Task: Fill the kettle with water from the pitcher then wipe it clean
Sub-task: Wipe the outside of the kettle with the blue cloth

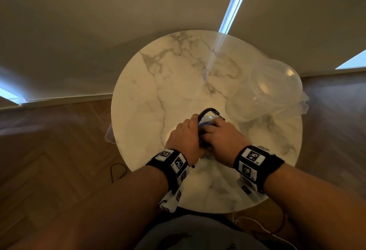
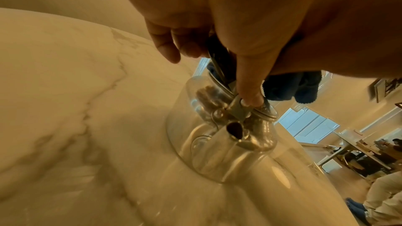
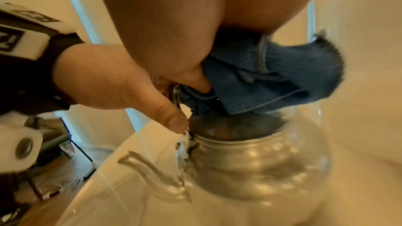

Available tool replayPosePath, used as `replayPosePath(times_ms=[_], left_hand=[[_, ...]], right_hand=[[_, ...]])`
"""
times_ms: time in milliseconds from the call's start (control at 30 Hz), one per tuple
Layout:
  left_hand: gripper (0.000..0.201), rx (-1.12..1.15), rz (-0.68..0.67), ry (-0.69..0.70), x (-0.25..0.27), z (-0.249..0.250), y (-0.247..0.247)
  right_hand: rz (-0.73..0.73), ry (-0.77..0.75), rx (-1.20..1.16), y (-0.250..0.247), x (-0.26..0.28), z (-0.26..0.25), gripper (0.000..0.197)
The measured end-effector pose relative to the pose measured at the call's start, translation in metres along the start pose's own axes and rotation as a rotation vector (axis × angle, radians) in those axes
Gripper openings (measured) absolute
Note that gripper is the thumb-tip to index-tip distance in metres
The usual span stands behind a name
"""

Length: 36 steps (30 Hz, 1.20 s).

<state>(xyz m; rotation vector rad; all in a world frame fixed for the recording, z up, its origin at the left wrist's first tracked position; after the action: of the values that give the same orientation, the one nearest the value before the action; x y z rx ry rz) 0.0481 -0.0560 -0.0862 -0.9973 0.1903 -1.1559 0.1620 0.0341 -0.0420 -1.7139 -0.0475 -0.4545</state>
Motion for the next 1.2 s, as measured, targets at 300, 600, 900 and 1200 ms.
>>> replayPosePath(times_ms=[300,600,900,1200], left_hand=[[0.037,0.344,-0.033,0.015,0.003,-0.002,-0.014],[0.033,0.244,-0.028,-0.001,0.004,0.000,-0.021],[0.036,0.222,-0.030,-0.026,0.003,0.000,-0.024],[0.024,0.222,-0.020,-0.093,0.001,0.005,-0.020]], right_hand=[[0.203,0.022,-0.034,0.010,0.001,-0.003,0.032],[0.185,0.068,-0.083,0.062,0.059,-0.004,0.063],[0.164,0.164,-0.183,0.065,0.043,-0.016,0.075],[0.233,0.173,-0.163,0.064,0.049,-0.015,0.072]])
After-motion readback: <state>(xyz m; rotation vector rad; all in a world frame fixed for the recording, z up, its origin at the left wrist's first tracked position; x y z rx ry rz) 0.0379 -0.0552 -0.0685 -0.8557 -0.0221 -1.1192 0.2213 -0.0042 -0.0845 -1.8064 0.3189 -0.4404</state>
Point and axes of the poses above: each hand's wrist, its own x-axis away from the middle knuckle, its own y-axis out of the palm, z = x × y, the point moved 1 cm from there along -x, towards the middle knuckle, and after that the axes turned 5 degrees about -y, right-handed, at the moved point
